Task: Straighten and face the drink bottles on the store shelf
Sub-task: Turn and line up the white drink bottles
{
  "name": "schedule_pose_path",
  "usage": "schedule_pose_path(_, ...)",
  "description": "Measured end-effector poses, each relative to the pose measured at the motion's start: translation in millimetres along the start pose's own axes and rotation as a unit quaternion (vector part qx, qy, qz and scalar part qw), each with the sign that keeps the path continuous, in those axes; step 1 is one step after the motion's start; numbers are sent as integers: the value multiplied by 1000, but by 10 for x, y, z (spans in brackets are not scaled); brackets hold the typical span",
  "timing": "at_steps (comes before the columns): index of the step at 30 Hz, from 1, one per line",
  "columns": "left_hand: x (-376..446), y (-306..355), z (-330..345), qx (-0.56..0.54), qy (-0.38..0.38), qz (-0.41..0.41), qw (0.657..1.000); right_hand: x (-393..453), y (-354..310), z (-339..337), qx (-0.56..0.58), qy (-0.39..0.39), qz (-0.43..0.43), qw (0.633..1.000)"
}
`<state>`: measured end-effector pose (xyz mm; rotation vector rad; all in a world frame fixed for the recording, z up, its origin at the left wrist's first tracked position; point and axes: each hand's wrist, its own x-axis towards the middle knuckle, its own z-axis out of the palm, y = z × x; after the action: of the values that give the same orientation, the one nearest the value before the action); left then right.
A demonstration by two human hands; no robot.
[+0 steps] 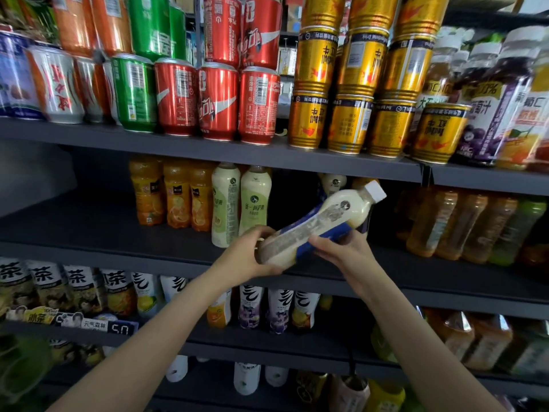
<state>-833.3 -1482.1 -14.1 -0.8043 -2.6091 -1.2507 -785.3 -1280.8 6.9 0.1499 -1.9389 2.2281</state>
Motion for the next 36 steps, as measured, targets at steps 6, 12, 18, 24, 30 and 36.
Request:
schedule_pose_path(6,71,-100,158,19,53,12,998,42,106,-8,-81,-32,-68,994)
schedule_pose_path(12,176,-162,120,9,95,34,995,170,160,-69,-103,-43,-84,990)
schedule_pose_path(18,210,-343,-93,17,270,-65,961,409,267,-40,-432,94,-162,882)
schedule_pose_path(24,342,-503,-220,4,289,-140,947,749,371,57,-453,170,-124,866)
schedule_pose_path(30,522,-679,-230,-31,266,-169,949,1191,523,178,-427,199,-70,879)
schedule_pose_path(36,613,-871,-192,-47,249,-170,952,1259,704,161,-432,173,-61,883)
